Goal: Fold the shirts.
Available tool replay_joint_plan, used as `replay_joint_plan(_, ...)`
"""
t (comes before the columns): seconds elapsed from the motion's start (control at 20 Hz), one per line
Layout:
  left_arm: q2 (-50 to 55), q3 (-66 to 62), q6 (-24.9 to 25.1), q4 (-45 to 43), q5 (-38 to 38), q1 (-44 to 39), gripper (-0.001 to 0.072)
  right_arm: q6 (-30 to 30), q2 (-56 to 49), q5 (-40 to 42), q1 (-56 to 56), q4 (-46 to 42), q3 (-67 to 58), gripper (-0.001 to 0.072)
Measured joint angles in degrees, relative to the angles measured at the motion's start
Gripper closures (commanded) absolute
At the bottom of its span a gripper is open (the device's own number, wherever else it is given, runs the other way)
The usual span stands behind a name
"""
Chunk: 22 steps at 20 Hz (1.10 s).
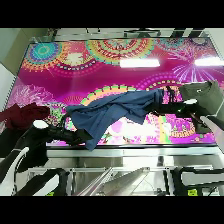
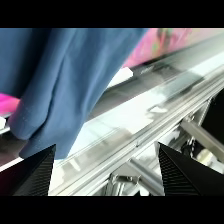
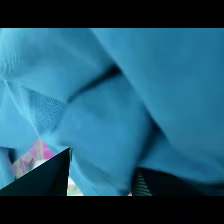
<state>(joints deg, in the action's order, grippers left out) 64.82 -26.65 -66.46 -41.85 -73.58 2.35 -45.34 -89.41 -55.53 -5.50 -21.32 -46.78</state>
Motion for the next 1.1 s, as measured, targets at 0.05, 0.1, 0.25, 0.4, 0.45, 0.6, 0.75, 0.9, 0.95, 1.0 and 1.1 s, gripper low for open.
replay_joint_plan(0.05,2.01,-0.02,-0.02,-0.46,-0.66,-0.20,0.0001,0.02,-0.57,0.15,0.42,0.22,-0.63,0.0365)
replay_joint_plan(0.1,3.87,-0.02,0.00,-0.79,-0.96,-0.37,0.0001,0.07,-1.03,0.35,0.72,0.26,-1.25,0.0374)
replay_joint_plan(0.25,8.61,-0.07,0.50,0.42,0.59,-1.66,0.0002,0.24,-1.70,0.57,1.22,1.03,-2.40,0.0374)
replay_joint_plan(0.4,13.44,-1.95,2.51,4.83,1.70,-4.63,0.0048,0.39,-1.97,0.61,1.42,1.95,-2.86,0.0374)
replay_joint_plan(0.45,15.17,-3.06,2.91,5.79,2.03,-5.64,0.0174,0.39,-2.01,0.55,1.44,2.01,-2.95,0.0374)
replay_joint_plan(0.6,20.59,-7.39,3.72,5.77,5.27,-8.15,0.0707,0.39,-2.05,-0.13,1.51,2.45,-3.08,0.0398)
replay_joint_plan(0.75,23.30,-11.13,4.15,6.58,4.98,-9.79,0.0706,0.39,-2.08,-1.46,1.51,2.82,-3.08,0.0571)
replay_joint_plan(0.9,22.47,-12.81,4.35,6.34,6.58,-10.60,0.0688,0.37,-2.08,-2.69,1.51,3.08,-3.10,0.0695)
replay_joint_plan(0.95,21.49,-13.09,4.11,6.36,6.51,-10.67,0.0689,0.09,-2.08,-2.99,1.51,3.17,-3.10,0.0695)
replay_joint_plan(1.0,20.24,-13.29,3.89,6.40,6.43,-10.64,0.0689,-0.09,-2.01,-3.26,1.51,3.21,-3.13,0.0696)
replay_joint_plan(1.1,17.00,-13.55,2.47,5.86,6.80,-10.14,0.0688,-0.76,-1.60,-4.55,1.29,3.41,-3.19,0.0696)
